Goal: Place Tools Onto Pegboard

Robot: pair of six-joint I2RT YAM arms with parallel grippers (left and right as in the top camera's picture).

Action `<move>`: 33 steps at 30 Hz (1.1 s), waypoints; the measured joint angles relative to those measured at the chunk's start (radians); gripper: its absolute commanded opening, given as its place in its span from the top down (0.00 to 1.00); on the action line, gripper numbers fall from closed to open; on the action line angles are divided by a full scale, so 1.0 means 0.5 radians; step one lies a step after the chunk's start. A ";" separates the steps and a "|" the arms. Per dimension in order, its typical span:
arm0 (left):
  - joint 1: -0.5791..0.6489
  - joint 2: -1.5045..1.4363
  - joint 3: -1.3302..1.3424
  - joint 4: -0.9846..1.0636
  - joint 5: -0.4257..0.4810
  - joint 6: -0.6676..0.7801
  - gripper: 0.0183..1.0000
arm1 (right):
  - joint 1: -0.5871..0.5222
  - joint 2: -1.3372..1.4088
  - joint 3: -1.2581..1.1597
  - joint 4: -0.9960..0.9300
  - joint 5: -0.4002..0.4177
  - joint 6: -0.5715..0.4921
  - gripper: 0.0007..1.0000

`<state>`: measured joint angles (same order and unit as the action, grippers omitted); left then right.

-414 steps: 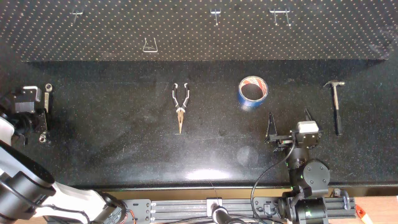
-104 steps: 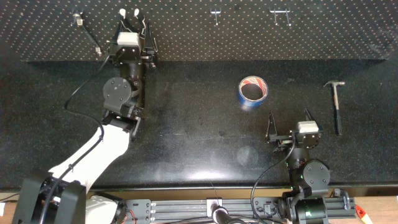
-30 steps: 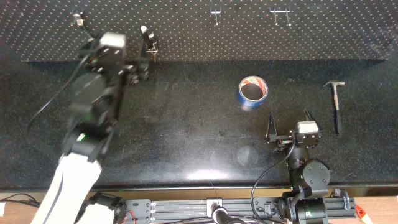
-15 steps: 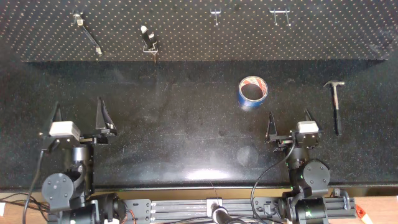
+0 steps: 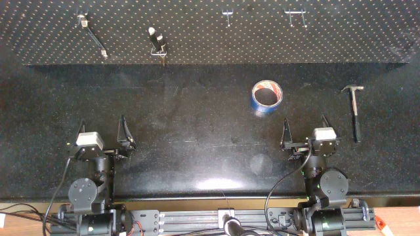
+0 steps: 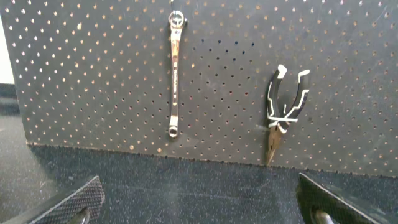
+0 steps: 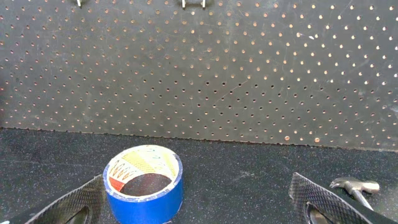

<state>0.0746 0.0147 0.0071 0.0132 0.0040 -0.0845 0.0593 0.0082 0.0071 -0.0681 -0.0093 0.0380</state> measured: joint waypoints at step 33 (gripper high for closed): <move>-0.196 -0.002 0.000 -0.174 0.002 0.001 0.00 | 0.000 0.000 0.000 0.000 0.000 0.000 0.04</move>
<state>-0.0235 0.0135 0.0071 -0.0738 0.0048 -0.0841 0.0593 0.0082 0.0071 -0.0681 -0.0093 0.0380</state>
